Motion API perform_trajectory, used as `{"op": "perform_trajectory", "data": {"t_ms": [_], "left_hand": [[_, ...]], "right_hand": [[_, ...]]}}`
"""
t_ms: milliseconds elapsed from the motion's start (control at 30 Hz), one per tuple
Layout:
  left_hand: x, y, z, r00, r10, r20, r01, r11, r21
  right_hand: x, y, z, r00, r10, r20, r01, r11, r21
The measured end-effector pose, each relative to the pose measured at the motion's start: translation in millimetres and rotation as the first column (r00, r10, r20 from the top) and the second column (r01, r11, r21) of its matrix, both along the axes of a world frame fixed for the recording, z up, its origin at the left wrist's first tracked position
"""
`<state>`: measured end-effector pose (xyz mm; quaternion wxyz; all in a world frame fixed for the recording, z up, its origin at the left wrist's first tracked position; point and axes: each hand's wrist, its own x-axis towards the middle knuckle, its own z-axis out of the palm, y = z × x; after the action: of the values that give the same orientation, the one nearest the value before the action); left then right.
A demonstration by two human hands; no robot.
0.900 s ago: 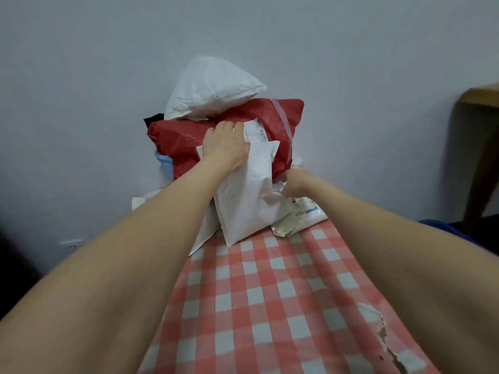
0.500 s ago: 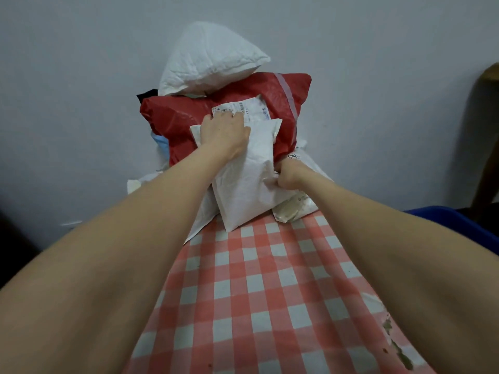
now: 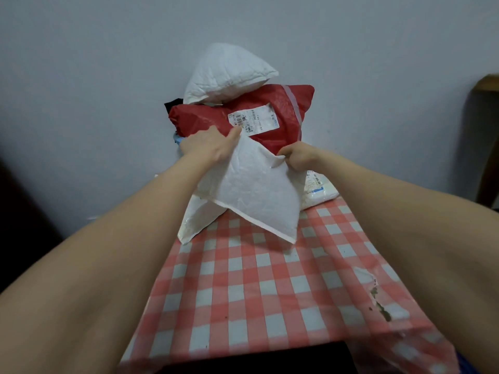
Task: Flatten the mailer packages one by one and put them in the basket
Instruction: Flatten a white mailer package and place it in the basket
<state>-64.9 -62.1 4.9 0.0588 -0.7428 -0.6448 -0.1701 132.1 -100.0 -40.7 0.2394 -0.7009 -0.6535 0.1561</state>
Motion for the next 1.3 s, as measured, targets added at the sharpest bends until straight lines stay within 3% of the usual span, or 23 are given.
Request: {"op": "perform_trajectory", "data": {"t_ms": [200, 367, 567, 700, 800, 867, 1000, 1100, 1167, 1300], "left_hand": [[-24.6, -19.9, -37.0, 0.974, 0.027, 0.226, 0.081, 0.886, -0.457], [-31.3, -27.3, -69.3, 0.952, 0.121, 0.279, 0.089, 0.765, -0.637], [-37.6, -16.2, -87.7, 0.935, 0.126, 0.331, 0.095, 0.81, -0.578], [-40.2, -8.5, -83.1, 0.954, -0.054, 0.296, 0.186, 0.878, -0.441], [-40.1, -10.2, -78.6, 0.913, -0.231, 0.335, 0.357, 0.85, -0.388], [-39.7, -13.1, -75.6, 0.89, -0.328, 0.317, 0.433, 0.829, -0.355], [-36.7, -17.0, -72.3, 0.86, -0.444, 0.252, 0.51, 0.777, -0.37], [-33.1, -15.3, -74.4, 0.866, -0.495, 0.071, 0.475, 0.772, -0.422], [-33.2, -12.3, -74.8, 0.872, -0.489, -0.006, 0.442, 0.793, -0.419], [-38.1, -10.3, -77.0, 0.889, -0.449, 0.084, 0.435, 0.776, -0.456]], "right_hand": [[-17.2, -12.6, -11.9, 0.965, 0.101, 0.242, -0.047, 0.975, -0.218], [-30.5, -9.5, -43.4, 0.957, 0.103, 0.272, -0.03, 0.966, -0.259], [-33.2, -3.0, -62.9, 0.931, -0.07, 0.357, 0.119, 0.986, -0.119], [-26.8, -8.1, -49.1, 0.98, -0.061, 0.191, 0.079, 0.993, -0.085], [-26.7, -14.8, -40.9, 0.957, -0.09, 0.274, 0.093, 0.996, 0.004], [-29.6, -19.3, -36.1, 0.964, -0.094, 0.25, 0.082, 0.995, 0.059], [-40.4, -22.6, -34.7, 0.996, 0.038, 0.085, -0.029, 0.993, -0.11], [-44.4, -23.5, -34.9, 0.997, 0.015, -0.07, -0.025, 0.989, -0.144], [-42.8, -24.1, -33.5, 0.999, 0.013, -0.047, -0.021, 0.983, -0.181], [-38.2, -28.4, -36.5, 0.999, 0.013, 0.039, 0.001, 0.94, -0.343]]}}
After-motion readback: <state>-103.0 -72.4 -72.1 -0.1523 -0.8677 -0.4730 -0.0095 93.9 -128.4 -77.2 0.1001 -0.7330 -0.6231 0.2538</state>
